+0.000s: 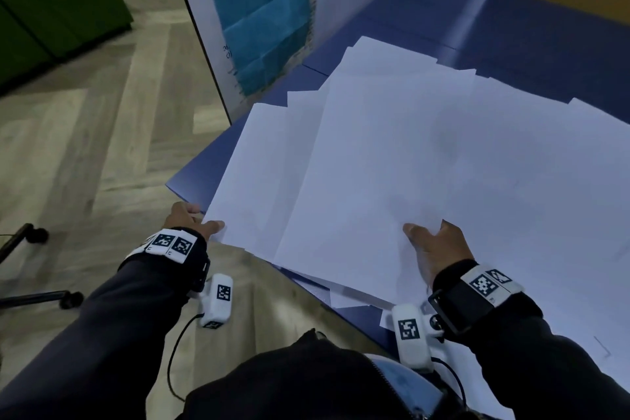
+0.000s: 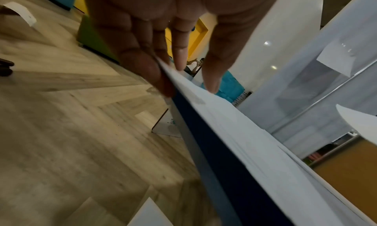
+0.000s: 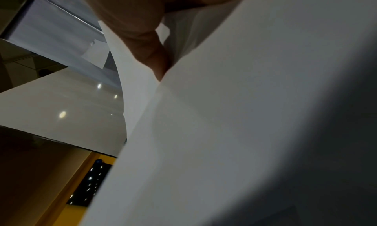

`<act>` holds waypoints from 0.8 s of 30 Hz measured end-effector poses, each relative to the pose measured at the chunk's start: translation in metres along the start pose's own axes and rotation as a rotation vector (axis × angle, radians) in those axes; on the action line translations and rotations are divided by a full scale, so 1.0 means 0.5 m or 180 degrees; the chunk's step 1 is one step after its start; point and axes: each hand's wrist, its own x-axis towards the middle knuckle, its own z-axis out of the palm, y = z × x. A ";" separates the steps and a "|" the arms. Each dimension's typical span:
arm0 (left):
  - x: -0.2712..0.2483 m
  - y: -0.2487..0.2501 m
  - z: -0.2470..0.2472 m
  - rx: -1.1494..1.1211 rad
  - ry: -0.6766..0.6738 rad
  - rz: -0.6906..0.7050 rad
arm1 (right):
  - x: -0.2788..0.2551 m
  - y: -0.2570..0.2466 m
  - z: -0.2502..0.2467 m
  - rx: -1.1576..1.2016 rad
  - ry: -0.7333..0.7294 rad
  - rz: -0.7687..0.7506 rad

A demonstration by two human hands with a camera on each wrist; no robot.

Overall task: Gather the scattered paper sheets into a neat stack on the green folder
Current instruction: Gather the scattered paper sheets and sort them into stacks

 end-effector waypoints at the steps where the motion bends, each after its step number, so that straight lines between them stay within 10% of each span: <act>1: -0.002 0.004 0.000 -0.0015 -0.0015 0.0061 | 0.000 0.003 0.001 0.0034 0.0010 0.0026; 12: -0.007 0.061 -0.005 0.0746 -0.0467 0.0441 | -0.001 0.019 -0.024 -0.0028 0.0073 0.0256; 24: -0.040 0.050 0.001 -0.0787 -0.0161 0.0526 | 0.000 0.005 -0.045 -0.0072 0.0102 0.0269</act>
